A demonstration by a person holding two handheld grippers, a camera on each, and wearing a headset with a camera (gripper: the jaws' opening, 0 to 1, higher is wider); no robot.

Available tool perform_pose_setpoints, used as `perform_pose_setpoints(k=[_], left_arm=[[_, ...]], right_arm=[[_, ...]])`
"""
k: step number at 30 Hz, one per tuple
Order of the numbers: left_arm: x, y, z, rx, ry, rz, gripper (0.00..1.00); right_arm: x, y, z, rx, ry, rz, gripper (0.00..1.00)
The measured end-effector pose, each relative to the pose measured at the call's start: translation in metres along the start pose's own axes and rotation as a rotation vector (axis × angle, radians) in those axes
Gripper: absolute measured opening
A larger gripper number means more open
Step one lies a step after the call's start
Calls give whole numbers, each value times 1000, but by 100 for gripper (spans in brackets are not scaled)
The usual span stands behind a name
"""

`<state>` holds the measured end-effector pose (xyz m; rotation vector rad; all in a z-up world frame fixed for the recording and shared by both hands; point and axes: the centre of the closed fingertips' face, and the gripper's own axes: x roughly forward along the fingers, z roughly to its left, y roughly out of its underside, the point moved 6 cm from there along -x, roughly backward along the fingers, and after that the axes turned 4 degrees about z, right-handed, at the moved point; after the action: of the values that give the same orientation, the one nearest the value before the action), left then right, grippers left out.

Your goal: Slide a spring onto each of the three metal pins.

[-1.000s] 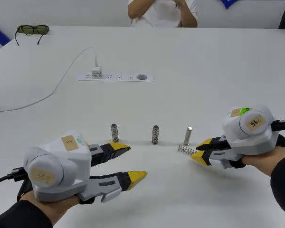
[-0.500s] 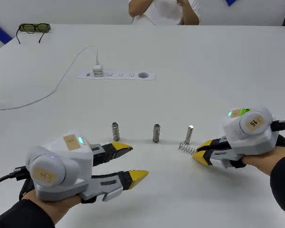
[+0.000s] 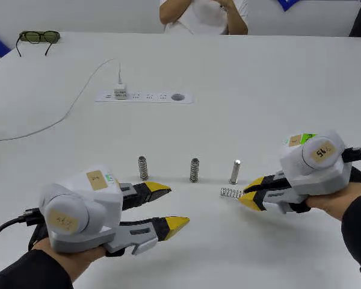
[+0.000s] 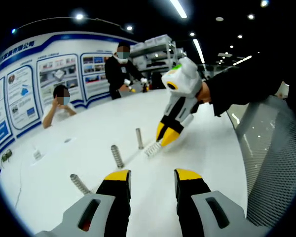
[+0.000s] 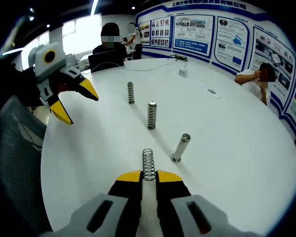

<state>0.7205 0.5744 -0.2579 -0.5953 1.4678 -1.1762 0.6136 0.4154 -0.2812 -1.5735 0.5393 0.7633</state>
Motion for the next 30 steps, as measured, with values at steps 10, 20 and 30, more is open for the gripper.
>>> perform_pose_setpoints(k=[10,20,30], left_arm=[[11,-4,-2,42,36,7,34],[13,-5,-4,84,57,14,31],[14,-7,-13,127,79,17,24]], right_arm=[[-12,-23,25,-56,-69,-21,11],[-19,-46,53,-134,-145,-24,11],[-22,-57,72,-191,-198,-3,11]])
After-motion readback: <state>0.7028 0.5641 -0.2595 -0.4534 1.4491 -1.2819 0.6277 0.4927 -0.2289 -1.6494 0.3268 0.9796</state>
